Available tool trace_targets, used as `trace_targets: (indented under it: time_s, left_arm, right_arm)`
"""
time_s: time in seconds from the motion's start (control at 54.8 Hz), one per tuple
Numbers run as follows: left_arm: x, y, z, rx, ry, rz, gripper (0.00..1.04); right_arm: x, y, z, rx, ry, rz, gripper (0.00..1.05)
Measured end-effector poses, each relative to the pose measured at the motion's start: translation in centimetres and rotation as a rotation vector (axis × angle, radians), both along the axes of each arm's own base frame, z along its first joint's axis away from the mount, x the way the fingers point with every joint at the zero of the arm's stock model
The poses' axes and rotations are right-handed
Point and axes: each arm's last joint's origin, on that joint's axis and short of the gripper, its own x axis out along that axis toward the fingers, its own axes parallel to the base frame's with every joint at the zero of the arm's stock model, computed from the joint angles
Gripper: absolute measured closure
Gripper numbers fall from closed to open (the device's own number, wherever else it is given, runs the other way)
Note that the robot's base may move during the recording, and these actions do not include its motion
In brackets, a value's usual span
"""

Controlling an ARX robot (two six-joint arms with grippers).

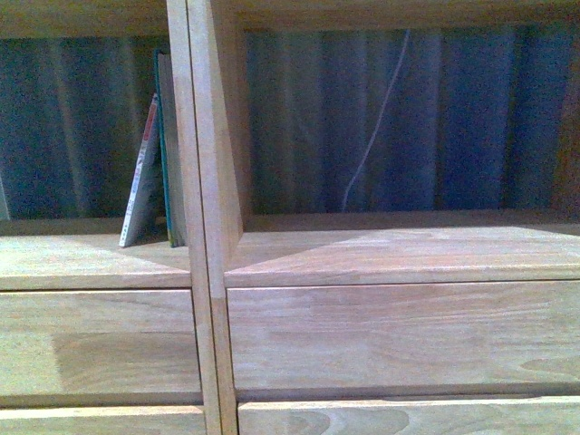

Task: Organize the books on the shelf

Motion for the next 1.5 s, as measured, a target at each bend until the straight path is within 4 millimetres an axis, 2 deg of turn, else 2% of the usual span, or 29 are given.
trace_targets:
  time_s: [0.091, 0.237, 0.365, 0.492, 0.638, 0.675, 1.058, 1.368, 1.404, 1.441, 1.459, 1.495]
  left_arm:
    - [-3.9, 0.9, -2.7, 0.013, 0.025, 0.002, 0.07]
    - [-6.8, 1.7, -6.1, 0.008, 0.091, -0.009, 0.07]
    - [-8.2, 1.9, -8.9, -0.010, 0.141, -0.008, 0.07]
    - [-8.5, 1.8, -11.3, -0.020, 0.174, -0.051, 0.08]
    - [-8.6, 1.2, -11.9, -0.093, 0.191, 0.158, 0.30]
    - [-8.6, 0.9, -11.9, -0.104, 0.189, 0.193, 0.39]
    - [-8.6, -0.9, -12.0, -0.123, 0.187, 0.218, 1.02]
    - [-8.6, -1.2, -11.9, -0.122, 0.189, 0.191, 1.02]
    - [-8.6, -1.2, -12.0, -0.123, 0.189, 0.191, 1.01]
    - [-8.6, -1.3, -11.9, -0.123, 0.189, 0.190, 0.96]
    - [-8.6, -1.2, -11.9, -0.123, 0.189, 0.191, 0.92]
    - [-8.6, -1.3, -12.0, -0.123, 0.189, 0.190, 0.83]
  right_arm:
    - [0.0, 0.0, 0.0, 0.000, 0.000, 0.000, 1.02]
    - [0.0, 0.0, 0.0, 0.000, 0.000, 0.000, 1.02]
    - [0.0, 0.0, 0.0, 0.000, 0.000, 0.000, 1.02]
    - [0.0, 0.0, 0.0, 0.000, 0.000, 0.000, 1.02]
    - [0.0, 0.0, 0.0, 0.000, 0.000, 0.000, 1.02]
    - [0.0, 0.0, 0.0, 0.000, 0.000, 0.000, 1.02]
    - [0.0, 0.0, 0.0, 0.000, 0.000, -0.001, 1.02]
    - [0.0, 0.0, 0.0, -0.001, 0.000, 0.000, 1.01]
    - [0.0, 0.0, 0.0, 0.000, 0.000, 0.000, 0.96]
    - [0.0, 0.0, 0.0, 0.000, 0.000, 0.000, 0.89]
    - [0.0, 0.0, 0.0, 0.000, 0.000, 0.000, 0.87]
    - [0.0, 0.0, 0.0, 0.000, 0.000, 0.000, 0.77]
